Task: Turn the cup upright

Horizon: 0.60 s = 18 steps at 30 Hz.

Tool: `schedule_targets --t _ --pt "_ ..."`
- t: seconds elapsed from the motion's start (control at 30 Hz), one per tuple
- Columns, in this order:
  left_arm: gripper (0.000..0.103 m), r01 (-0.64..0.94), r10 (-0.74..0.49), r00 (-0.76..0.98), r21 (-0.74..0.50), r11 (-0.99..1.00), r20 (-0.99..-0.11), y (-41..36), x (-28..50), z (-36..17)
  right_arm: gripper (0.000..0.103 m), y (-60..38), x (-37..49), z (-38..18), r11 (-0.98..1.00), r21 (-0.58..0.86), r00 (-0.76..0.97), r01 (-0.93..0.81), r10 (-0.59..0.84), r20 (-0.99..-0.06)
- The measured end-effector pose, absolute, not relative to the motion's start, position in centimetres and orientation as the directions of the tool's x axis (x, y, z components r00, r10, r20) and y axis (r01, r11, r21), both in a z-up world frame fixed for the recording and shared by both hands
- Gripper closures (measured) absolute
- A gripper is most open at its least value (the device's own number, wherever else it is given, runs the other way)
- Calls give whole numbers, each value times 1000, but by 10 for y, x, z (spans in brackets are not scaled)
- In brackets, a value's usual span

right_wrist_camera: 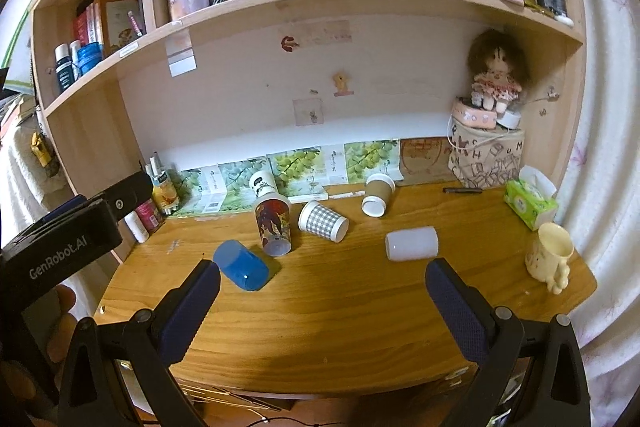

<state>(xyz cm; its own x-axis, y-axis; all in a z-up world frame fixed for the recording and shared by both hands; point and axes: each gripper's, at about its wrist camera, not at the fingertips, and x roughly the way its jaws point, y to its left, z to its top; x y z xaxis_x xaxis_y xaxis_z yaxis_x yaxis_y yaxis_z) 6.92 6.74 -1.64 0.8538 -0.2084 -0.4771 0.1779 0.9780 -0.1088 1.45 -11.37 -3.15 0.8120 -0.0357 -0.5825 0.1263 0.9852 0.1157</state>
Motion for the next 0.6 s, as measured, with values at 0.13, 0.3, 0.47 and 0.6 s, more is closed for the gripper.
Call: schedule_targets --t 0.13,0.3,0.47,0.6 --pt "1 220 -251 816 -121 968 -521 63 78 -23 0 -111 17 -35 982 115 793 148 -48 -608" --pt "1 242 -278 783 -139 960 -556 60 82 -31 0 -113 21 -43 976 125 752 179 -54 -656" --pt "1 226 -283 734 -171 959 -617 60 91 -43 0 -115 27 -53 974 131 708 184 -38 -705" --pt "1 195 -271 694 -188 963 -667 58 99 -55 0 -121 33 -64 972 151 663 180 -7 -749"
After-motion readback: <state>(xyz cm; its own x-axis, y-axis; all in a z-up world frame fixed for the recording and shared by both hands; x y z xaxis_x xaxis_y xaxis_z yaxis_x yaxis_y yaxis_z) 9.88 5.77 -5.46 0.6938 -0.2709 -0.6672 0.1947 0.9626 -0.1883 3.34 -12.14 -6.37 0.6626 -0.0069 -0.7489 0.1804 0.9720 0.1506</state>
